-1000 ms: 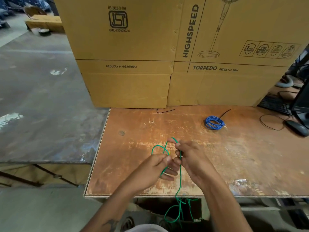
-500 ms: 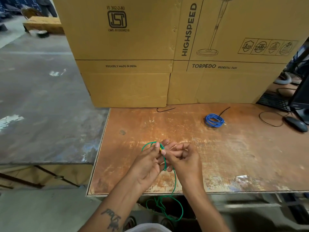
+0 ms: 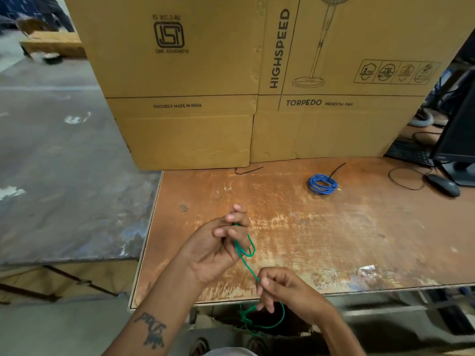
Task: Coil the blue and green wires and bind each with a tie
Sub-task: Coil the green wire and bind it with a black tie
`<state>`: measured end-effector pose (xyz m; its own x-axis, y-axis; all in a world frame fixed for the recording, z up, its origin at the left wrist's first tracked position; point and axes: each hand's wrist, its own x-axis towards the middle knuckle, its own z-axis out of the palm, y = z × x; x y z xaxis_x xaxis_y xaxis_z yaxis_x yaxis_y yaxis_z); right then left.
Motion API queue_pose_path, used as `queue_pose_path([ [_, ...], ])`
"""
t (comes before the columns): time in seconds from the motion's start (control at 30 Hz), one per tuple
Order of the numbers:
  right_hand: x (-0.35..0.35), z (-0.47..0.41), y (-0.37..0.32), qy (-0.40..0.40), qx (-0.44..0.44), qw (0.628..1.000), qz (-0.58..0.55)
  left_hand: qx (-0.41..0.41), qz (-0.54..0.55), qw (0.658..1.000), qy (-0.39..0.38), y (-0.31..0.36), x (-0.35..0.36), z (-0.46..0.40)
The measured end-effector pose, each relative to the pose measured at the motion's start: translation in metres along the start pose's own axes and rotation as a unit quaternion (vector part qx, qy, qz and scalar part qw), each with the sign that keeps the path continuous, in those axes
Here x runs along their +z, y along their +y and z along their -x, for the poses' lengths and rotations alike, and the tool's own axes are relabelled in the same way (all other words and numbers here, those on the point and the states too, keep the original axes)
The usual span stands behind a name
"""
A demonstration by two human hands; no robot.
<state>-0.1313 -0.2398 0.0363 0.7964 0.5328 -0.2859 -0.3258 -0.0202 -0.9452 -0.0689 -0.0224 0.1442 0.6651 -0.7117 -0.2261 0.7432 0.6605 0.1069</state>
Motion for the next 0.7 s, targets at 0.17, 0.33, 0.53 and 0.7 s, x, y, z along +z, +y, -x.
queue_pose_path([
  [0.17,0.004,-0.013,-0.032,0.250,0.021,0.964,-0.087,0.097,-0.323,0.935,0.111,-0.001,0.024,0.016],
  [0.33,0.018,-0.026,-0.090,0.268,0.053,0.910,-0.312,0.019,-0.499,0.863,0.074,-0.021,0.006,0.012],
  [0.53,0.029,-0.031,-0.123,0.233,0.044,0.970,0.058,0.048,-0.558,0.817,0.133,-0.031,-0.024,-0.002],
  [0.7,0.044,-0.025,-0.131,0.214,0.021,0.926,0.311,0.108,-0.501,0.845,0.152,-0.041,-0.028,-0.001],
])
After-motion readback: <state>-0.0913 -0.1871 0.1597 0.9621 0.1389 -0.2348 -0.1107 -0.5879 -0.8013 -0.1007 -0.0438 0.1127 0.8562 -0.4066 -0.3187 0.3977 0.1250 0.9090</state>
